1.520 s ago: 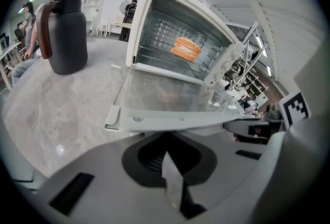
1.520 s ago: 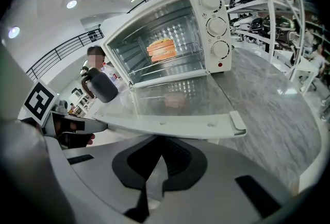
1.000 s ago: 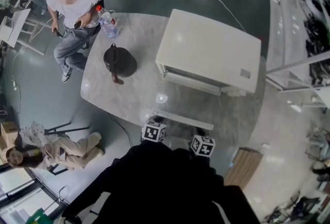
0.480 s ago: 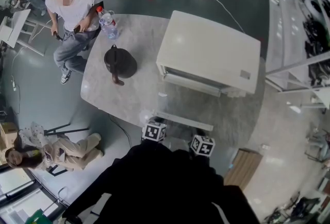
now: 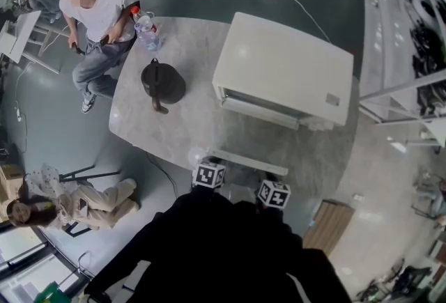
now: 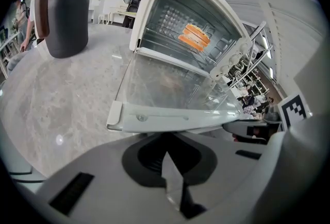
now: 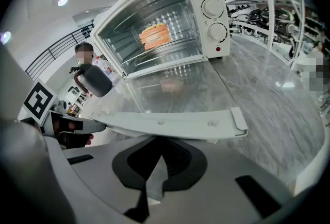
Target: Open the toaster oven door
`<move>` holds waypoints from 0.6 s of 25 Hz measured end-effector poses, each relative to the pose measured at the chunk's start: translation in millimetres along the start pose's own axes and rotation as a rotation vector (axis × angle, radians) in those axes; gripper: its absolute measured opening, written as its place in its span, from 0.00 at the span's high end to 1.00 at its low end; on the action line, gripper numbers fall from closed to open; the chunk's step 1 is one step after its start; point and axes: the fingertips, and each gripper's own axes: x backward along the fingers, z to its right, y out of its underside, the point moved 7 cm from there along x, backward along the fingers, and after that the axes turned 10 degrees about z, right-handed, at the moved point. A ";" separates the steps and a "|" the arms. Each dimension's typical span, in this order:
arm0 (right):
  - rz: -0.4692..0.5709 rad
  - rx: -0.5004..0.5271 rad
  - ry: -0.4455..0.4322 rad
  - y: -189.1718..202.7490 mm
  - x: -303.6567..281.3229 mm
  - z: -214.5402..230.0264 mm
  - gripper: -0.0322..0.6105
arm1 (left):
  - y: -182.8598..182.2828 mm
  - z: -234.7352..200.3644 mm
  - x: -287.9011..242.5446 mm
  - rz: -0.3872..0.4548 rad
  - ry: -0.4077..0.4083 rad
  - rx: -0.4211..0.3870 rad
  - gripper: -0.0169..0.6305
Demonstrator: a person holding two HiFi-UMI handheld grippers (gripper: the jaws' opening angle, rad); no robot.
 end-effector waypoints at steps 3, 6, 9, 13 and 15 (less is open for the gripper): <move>-0.003 0.001 0.004 2.3 -2.9 1.6 0.95 | 1.3 0.0 -1.7 -0.006 0.008 0.011 0.97; -0.007 -0.004 0.004 3.2 -5.4 1.6 0.95 | 0.9 0.0 -2.6 -0.012 0.010 0.016 0.97; -0.021 -0.011 0.012 6.7 -7.6 4.1 0.95 | 0.8 -0.7 -4.0 -0.015 0.008 0.012 0.97; -0.029 -0.011 0.012 5.6 -7.1 3.2 0.95 | 2.6 -1.2 -5.5 -0.026 0.004 0.010 0.97; -0.026 -0.012 0.003 6.3 -8.4 3.3 0.95 | 3.0 -1.7 -5.9 -0.029 0.002 0.012 0.97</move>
